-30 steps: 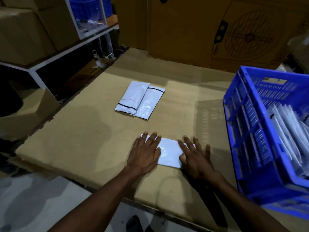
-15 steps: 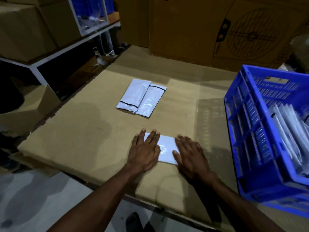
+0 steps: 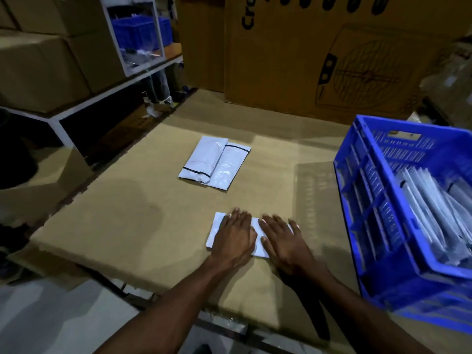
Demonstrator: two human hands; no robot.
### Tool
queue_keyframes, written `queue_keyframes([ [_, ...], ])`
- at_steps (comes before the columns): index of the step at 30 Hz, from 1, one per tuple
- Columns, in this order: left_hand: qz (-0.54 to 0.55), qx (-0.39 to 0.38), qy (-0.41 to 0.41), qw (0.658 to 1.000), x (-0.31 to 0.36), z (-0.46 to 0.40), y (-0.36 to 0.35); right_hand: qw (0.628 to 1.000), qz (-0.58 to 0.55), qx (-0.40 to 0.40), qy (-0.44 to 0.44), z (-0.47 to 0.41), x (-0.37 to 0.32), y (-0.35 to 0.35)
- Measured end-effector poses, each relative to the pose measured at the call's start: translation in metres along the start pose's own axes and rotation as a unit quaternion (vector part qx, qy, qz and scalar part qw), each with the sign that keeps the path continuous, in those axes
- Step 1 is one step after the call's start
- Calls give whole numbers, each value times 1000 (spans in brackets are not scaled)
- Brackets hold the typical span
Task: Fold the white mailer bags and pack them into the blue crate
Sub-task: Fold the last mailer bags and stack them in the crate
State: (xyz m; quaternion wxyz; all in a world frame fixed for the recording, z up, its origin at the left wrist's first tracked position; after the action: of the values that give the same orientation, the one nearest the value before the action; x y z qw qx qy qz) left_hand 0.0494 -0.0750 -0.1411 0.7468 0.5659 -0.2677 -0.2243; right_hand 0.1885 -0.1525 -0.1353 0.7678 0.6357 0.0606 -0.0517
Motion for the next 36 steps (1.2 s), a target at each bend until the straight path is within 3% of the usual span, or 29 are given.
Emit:
queue_keyframes([
  [5, 6, 41, 9, 999, -2, 12, -13, 999, 21, 9, -27, 6, 10, -5],
  [11, 12, 24, 35, 999, -29, 18, -20, 998, -30, -14, -58, 13, 28, -8],
  [15, 5, 16, 8, 1000, -37, 12, -15, 996, 70, -31, 52, 23, 18, 0],
  [17, 8, 0, -10, 1000, -42, 8, -13, 993, 64, -33, 96, 25, 14, -1],
  [20, 7, 11, -52, 999, -46, 11, -8, 993, 51, -22, 103, 19, 14, 0],
  [24, -38, 98, -112, 988, -41, 21, -3, 995, 31, -13, 99, 15, 17, 4],
  [27, -60, 113, -72, 989, -46, 19, -3, 993, 31, 18, 109, 12, 16, 11],
  [31, -17, 71, 5, 997, -52, 17, -6, 949, 186, 33, 252, 23, -8, 9],
  [33, 6, 61, 9, 998, -53, 18, -7, 926, 232, 28, 297, 25, -13, 1],
  [36, 27, 62, -14, 998, -53, 18, -9, 919, 265, 53, 288, 15, -13, 2],
])
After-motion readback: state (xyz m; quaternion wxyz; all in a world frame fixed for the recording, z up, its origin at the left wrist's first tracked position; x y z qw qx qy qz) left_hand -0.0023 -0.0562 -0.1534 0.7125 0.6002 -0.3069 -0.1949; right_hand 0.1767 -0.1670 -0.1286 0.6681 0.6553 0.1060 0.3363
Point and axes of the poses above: each hand's wrist, its own z-axis away from the middle knuckle, its own y-axis out of the back of the hand, x = y × z, the point moved 4 cm from there along -z, towards the middle knuckle, and after that the axes turned 12 degrees about -x, right-handed, at the moved point
